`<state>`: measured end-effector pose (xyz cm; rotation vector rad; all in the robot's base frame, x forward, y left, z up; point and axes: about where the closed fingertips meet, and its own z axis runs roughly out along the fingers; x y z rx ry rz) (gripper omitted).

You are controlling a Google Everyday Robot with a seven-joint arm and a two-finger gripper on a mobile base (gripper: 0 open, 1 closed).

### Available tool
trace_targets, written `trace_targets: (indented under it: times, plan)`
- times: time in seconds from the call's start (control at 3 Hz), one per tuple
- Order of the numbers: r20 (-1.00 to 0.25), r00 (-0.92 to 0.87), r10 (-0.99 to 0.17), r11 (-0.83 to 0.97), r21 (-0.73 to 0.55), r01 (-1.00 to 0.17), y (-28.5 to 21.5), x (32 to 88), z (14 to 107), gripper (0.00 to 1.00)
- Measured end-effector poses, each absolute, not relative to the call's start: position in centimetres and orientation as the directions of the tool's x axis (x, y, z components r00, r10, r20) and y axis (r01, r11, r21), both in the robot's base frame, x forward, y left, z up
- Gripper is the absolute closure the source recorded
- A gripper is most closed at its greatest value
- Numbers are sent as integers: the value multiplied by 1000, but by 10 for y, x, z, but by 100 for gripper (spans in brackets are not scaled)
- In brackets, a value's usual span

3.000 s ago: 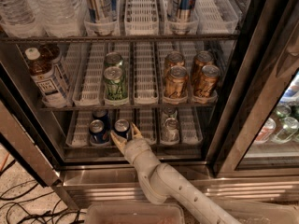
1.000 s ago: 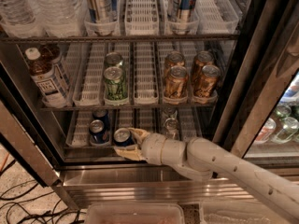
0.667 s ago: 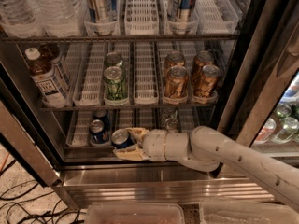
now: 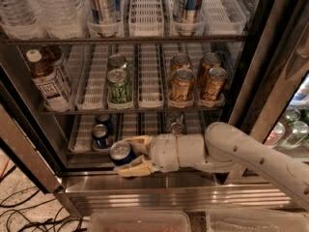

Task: Pick pepsi can from bottom shelf of fridge

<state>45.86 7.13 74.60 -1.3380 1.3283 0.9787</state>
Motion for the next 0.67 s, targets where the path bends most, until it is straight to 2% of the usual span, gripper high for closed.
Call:
trace_targets:
  times: [0.67]
  plan:
    - [-995,19,-102,61,-25,-998,72,442,822,100]
